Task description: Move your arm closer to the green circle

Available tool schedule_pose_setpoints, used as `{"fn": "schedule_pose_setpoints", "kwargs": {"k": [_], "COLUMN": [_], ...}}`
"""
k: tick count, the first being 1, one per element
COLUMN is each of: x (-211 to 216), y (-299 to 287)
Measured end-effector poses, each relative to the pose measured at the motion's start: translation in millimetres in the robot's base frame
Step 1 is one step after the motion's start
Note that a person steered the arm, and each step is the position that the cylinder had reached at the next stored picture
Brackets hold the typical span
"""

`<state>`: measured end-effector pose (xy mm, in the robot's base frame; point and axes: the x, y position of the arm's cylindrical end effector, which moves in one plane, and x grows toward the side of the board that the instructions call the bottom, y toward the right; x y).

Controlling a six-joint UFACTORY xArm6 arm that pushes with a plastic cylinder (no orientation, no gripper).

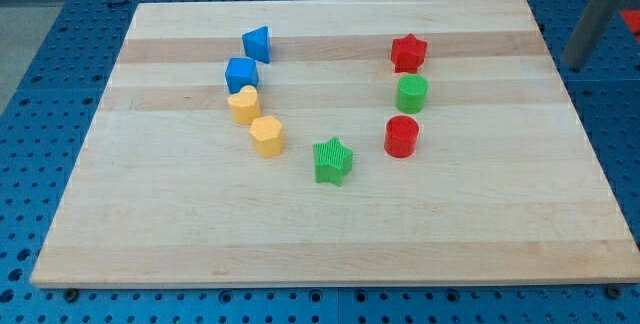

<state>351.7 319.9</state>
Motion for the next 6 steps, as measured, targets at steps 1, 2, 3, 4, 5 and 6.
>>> {"fn": "schedule_pose_setpoints", "kwargs": {"k": [1,2,3,4,5,6], "x": [17.1,17.1,17.1,17.1,17.1,17.1], "y": [0.0,-0.6,-6.7,-14.1,-28.4,-73.0]}}
